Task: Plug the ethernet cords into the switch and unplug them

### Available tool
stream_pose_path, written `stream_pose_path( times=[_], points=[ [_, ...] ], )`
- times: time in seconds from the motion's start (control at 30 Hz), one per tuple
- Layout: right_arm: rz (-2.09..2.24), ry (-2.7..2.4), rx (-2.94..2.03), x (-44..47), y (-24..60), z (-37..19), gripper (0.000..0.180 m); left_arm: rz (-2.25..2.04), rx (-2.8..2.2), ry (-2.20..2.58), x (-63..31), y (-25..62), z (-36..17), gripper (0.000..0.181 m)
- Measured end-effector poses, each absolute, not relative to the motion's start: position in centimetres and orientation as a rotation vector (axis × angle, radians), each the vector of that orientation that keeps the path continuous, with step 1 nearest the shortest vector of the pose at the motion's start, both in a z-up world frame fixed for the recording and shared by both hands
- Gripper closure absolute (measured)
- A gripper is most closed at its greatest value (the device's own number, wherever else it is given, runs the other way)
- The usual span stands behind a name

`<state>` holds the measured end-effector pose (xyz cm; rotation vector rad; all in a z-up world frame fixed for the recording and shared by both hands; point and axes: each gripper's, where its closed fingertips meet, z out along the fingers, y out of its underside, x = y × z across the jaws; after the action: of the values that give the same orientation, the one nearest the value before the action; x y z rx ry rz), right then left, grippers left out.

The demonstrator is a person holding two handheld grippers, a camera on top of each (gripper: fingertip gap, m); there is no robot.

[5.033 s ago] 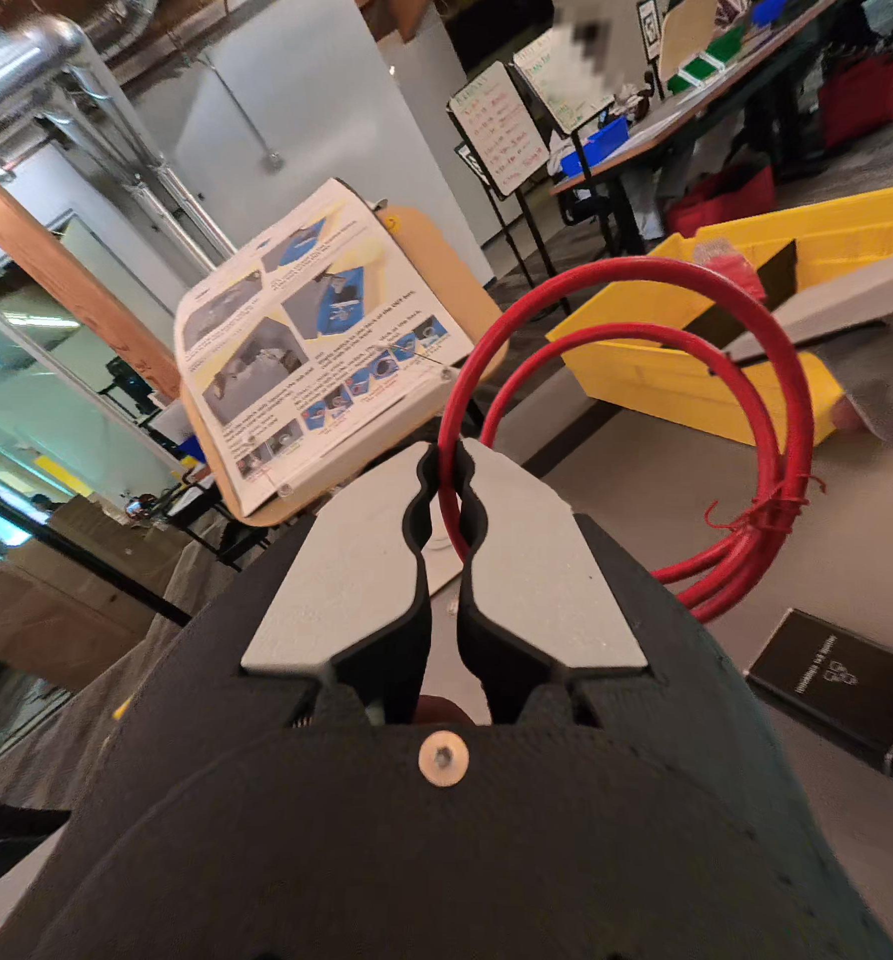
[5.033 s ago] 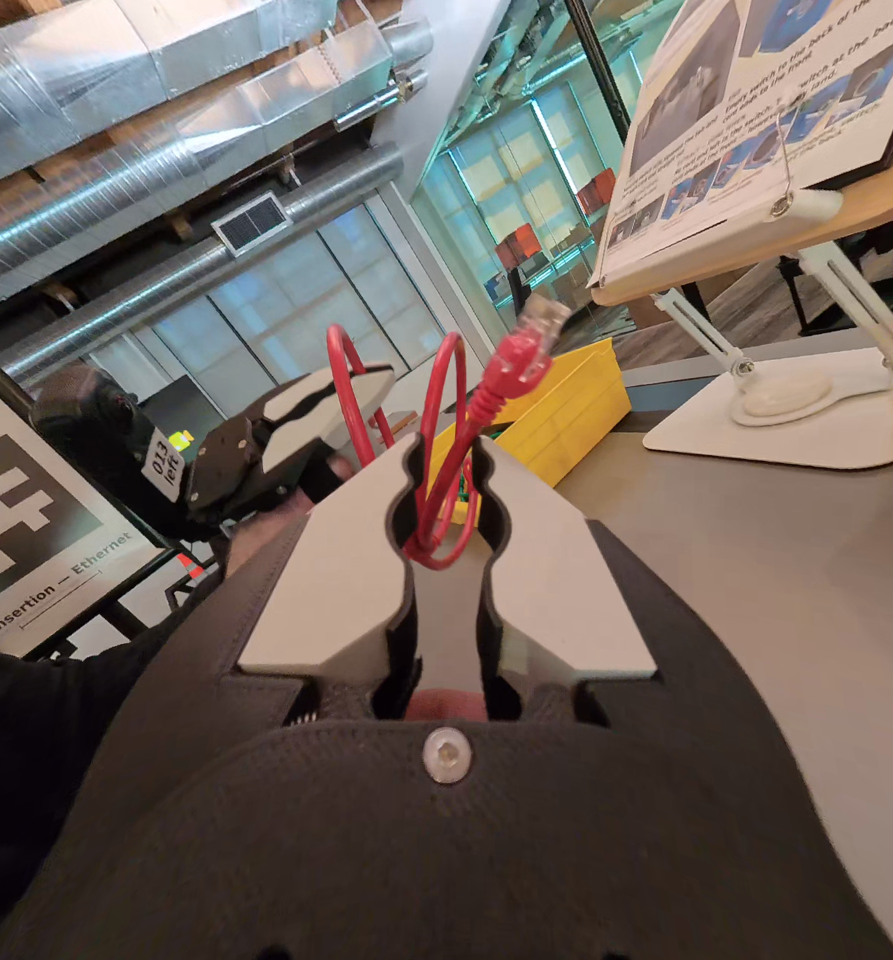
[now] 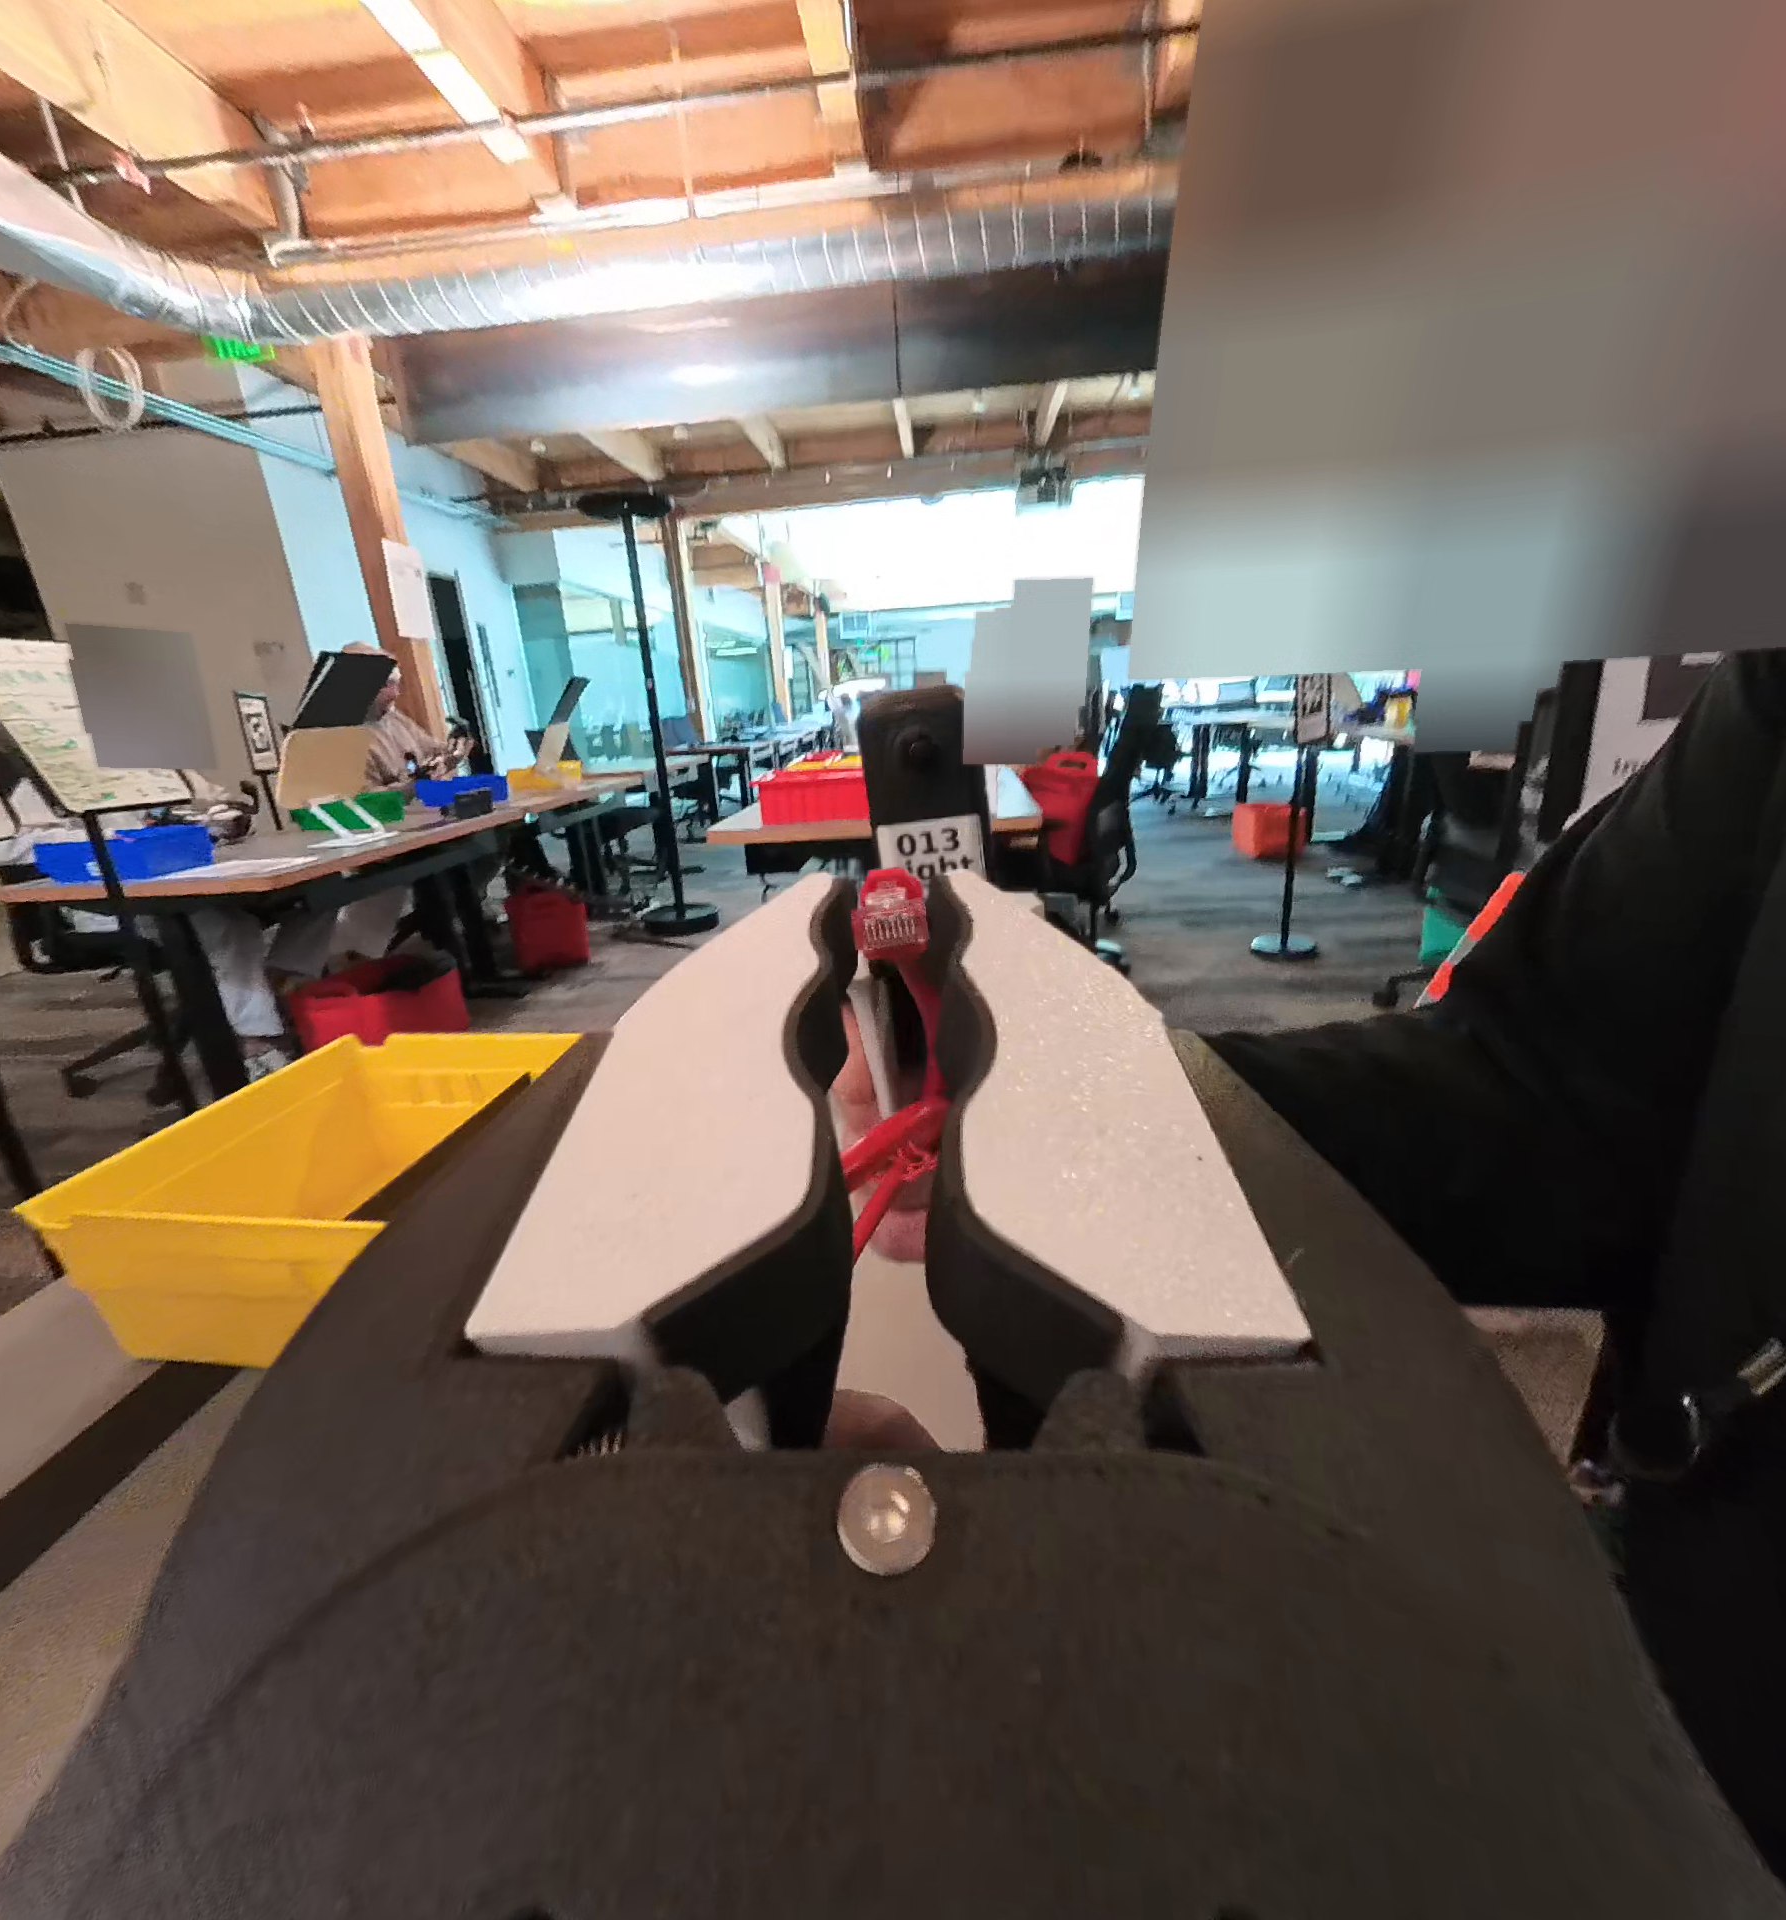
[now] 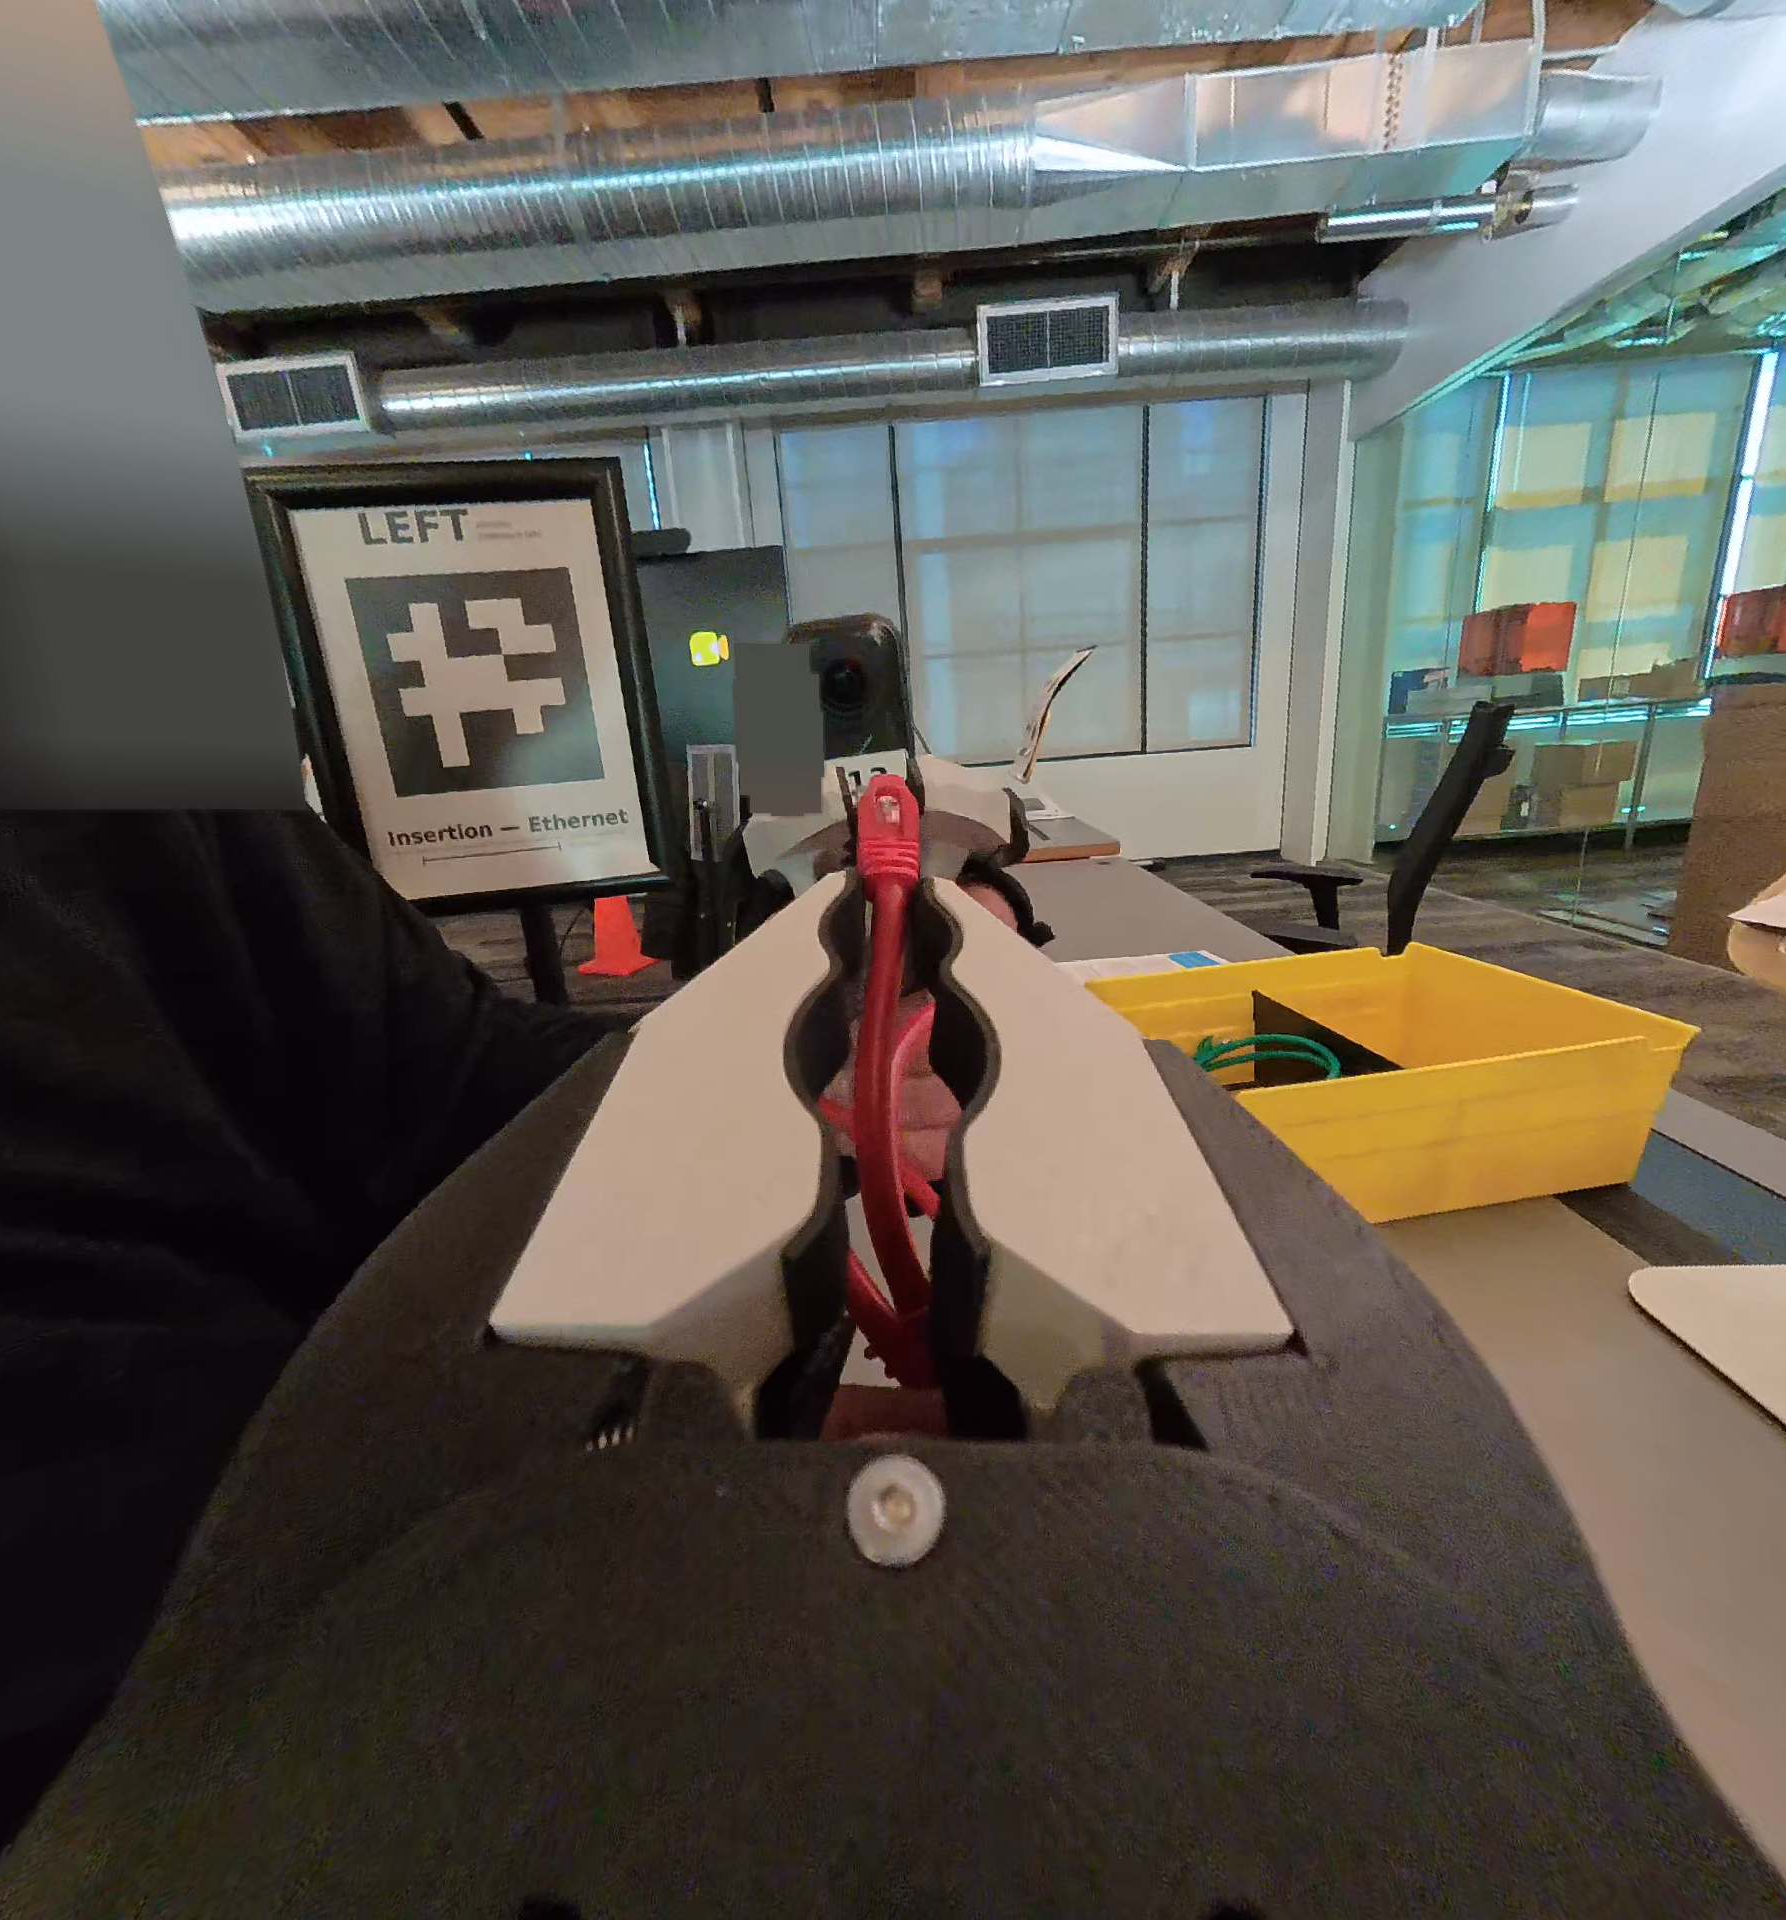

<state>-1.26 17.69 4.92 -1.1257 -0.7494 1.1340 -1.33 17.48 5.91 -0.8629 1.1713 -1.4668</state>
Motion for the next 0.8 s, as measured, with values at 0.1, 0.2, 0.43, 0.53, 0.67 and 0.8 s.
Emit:
stream_pose_path(
  times=[0.1, 0.2, 0.43, 0.53, 0.67, 0.8],
  points=[
    [1.188, -0.692, -1.091, -1.2, 17.7, 5.6, 0.174, -1.552, -0.858, 1.077, -1.4, 17.6, 6.4, 0.167],
    [1.225, -0.633, -1.073, -1.1, 18.0, 5.9, 0.174, -1.596, -0.862, 1.007, -1.3, 17.9, 6.6, 0.167],
    [1.191, -0.63, -1.098, -0.8, 18.3, 5.8, 0.173, -1.649, -0.885, 0.909, -1.0, 18.2, 6.5, 0.167],
    [1.22, -0.634, -1.081, -1.0, 18.1, 5.8, 0.173, -1.726, -0.883, 0.87, -1.2, 18.2, 6.7, 0.167],
    [1.296, -0.605, -1.019, -1.9, 17.6, 6.0, 0.17, -1.703, -0.85, 0.897, -0.8, 17.2, 7.0, 0.168],
    [1.33, -0.556, -1.003, -2.1, 17.8, 6.2, 0.17, -1.71, -0.86, 0.878, -0.8, 17.3, 6.9, 0.168]
  ],
)
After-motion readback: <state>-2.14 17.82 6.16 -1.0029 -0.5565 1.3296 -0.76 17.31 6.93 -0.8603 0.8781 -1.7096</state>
